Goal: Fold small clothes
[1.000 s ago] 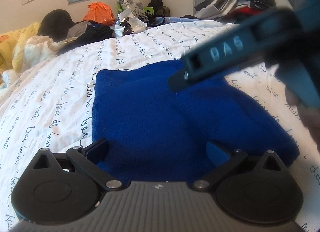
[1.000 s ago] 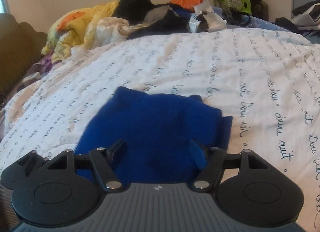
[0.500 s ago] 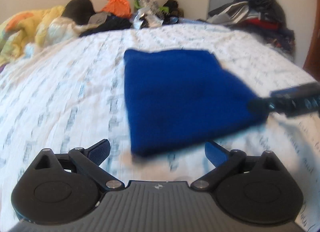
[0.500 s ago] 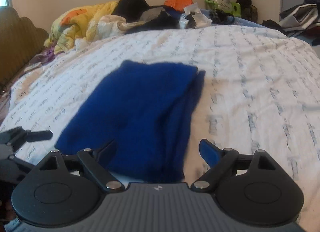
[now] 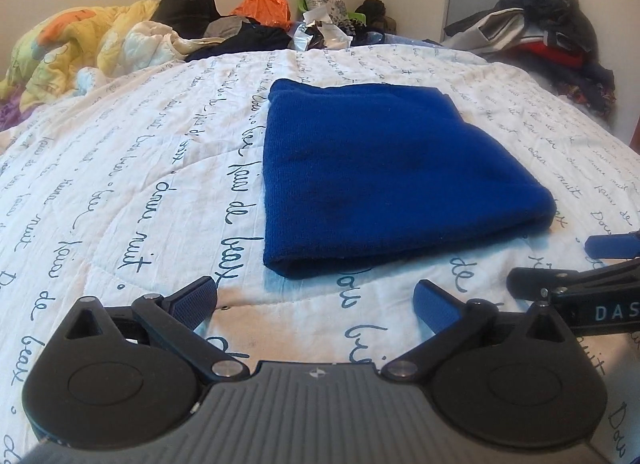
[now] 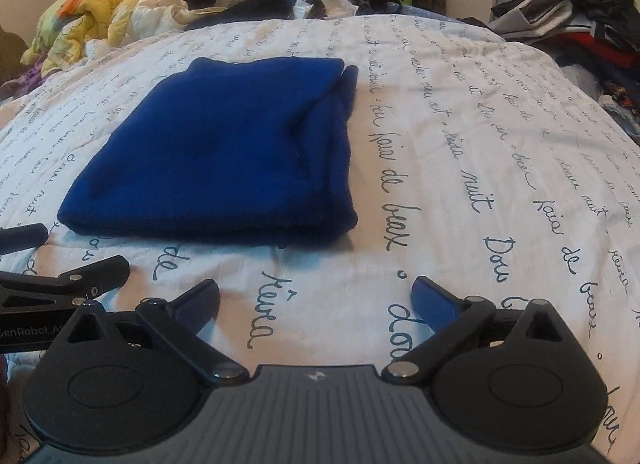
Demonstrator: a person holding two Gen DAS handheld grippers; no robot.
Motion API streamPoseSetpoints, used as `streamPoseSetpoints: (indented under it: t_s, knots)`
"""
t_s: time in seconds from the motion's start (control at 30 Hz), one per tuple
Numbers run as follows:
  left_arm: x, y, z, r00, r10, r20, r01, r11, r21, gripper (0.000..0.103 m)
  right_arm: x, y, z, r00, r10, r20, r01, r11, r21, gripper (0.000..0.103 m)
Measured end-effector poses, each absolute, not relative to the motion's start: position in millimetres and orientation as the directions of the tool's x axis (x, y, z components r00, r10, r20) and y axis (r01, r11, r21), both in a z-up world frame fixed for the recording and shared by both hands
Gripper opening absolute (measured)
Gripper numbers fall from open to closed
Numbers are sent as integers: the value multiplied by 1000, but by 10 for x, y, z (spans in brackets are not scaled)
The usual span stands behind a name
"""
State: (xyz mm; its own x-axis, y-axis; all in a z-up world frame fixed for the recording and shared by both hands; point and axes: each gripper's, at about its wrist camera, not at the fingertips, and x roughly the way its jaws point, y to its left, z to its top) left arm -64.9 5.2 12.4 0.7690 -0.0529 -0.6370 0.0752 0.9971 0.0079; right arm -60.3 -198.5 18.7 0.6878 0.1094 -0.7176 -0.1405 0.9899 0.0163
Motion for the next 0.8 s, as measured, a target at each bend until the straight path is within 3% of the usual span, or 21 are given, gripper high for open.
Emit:
streamPoseSetpoints:
  t_s: [0.1,0.8]
  knots:
    - [-650,53,114,772,-53,-634,73,997,6,103,-684,-1961,101,761,84,-643,-94,995,19,103]
    - [-664,55,121,772,-52,-633,73,997,6,103,-685,-1949,103,762,79,-642,-90,996,16,103]
